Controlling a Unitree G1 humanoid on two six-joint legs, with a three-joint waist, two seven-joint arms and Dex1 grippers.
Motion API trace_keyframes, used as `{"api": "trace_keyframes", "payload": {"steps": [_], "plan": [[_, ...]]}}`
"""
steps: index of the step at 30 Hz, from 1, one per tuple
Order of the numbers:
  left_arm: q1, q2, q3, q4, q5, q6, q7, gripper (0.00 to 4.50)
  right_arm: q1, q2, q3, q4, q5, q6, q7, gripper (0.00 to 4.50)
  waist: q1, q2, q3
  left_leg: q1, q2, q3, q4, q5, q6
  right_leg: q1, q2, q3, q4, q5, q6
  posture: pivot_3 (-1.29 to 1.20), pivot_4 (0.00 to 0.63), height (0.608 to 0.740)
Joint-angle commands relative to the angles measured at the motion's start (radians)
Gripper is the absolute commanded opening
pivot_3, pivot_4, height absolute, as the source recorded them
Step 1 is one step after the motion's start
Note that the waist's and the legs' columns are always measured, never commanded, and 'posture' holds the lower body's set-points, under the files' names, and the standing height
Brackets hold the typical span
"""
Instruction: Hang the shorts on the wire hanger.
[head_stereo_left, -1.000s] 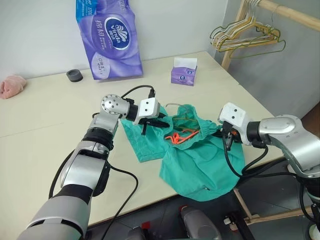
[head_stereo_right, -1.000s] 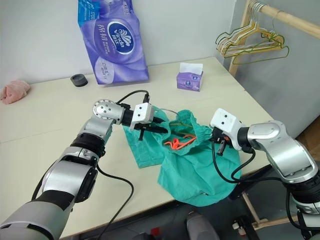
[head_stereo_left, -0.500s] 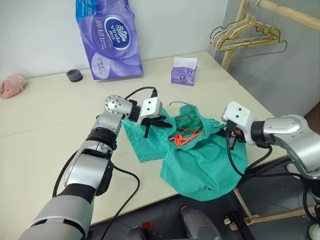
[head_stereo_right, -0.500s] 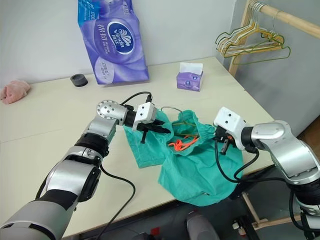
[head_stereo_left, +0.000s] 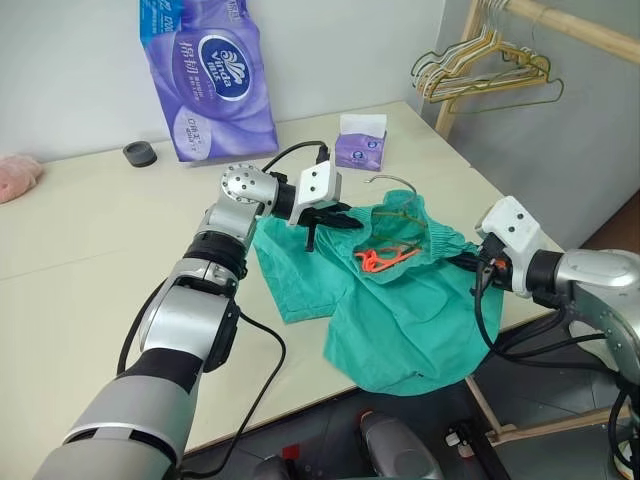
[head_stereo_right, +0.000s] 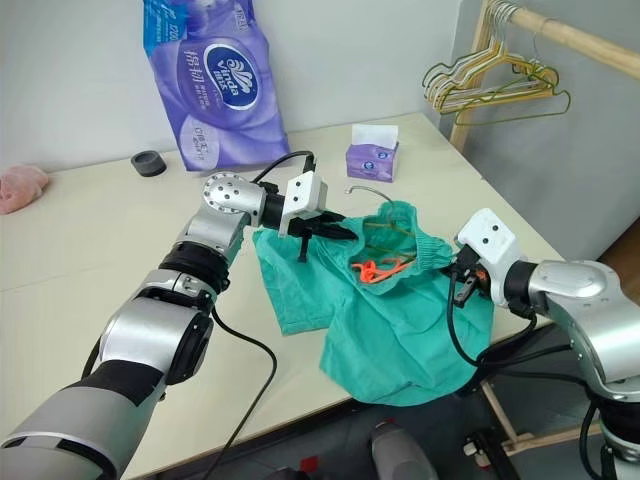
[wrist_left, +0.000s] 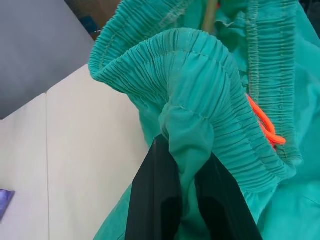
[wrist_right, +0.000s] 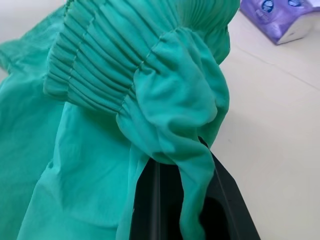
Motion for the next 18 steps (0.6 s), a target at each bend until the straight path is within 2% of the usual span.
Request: {"api": "trace_keyframes", "payload": {"steps": [1,5,7,10,11,15,18], "plan": [[-0.053,0.106,0.148,0.032,-0.093,0.1,0.113,0.02,0.037,0.028,-0.072,-0.036,0.017,-0.004,-0.057,0.0,0.0,0.0,0.0,0.0,0.0,0.0,0.0,0.0,0.0,0.0,0.0,0.0,0.0,0.0,0.0,-0.35,0.076,0.74],[-0.073,0.145,0.171,0.047,-0.113,0.144,0.13,0.02,0.049,0.056,-0.079,-0.036,0.032,-0.012,-0.094,0.0,0.0,0.0,0.0,0.0,0.0,0.0,0.0,0.0,0.0,0.0,0.0,0.0,0.0,0.0,0.0,-0.35,0.075,0.74],[-0.076,0.169,0.179,0.05,-0.142,0.216,0.069,0.02,0.056,0.066,-0.076,-0.031,0.034,-0.023,-0.106,0.0,0.001,0.0,0.0,0.0,0.0,0.0,0.0,0.0,0.0,0.0,0.0,0.0,0.0,0.0,0.0,-0.34,0.075,0.74],[-0.05,0.182,0.157,0.029,-0.15,0.224,0.007,0.02,0.063,0.065,-0.069,-0.021,0.038,-0.036,-0.113,0.0,0.002,0.0,0.0,0.0,0.0,0.0,0.0,0.0,0.0,0.0,0.0,0.0,0.0,0.0,0.0,-0.33,0.076,0.74],[-0.039,0.183,0.146,0.015,-0.149,0.228,-0.018,0.68,0.062,0.062,-0.066,-0.019,0.041,-0.038,-0.113,0.0,0.003,0.0,0.0,0.0,0.0,0.0,0.0,0.0,0.0,0.0,0.0,0.0,0.0,0.0,0.0,-0.33,0.076,0.74],[0.0,0.174,0.105,-0.038,-0.131,0.203,-0.062,2.02,0.06,0.036,-0.044,-0.007,0.054,-0.057,-0.102,0.0,-0.006,0.0,0.0,0.001,0.001,0.0,0.0,0.0,0.0,0.0,0.001,0.001,0.0,0.0,0.0,-0.32,0.076,0.74],[0.018,0.161,0.087,-0.062,-0.112,0.159,-0.067,2.98,0.053,0.013,-0.025,0.005,0.054,-0.076,-0.093,0.0,0.011,0.0,0.0,0.001,0.003,0.0,0.0,0.0,0.0,0.0,0.001,0.001,0.0,0.0,0.0,-0.31,0.076,0.74]]}}
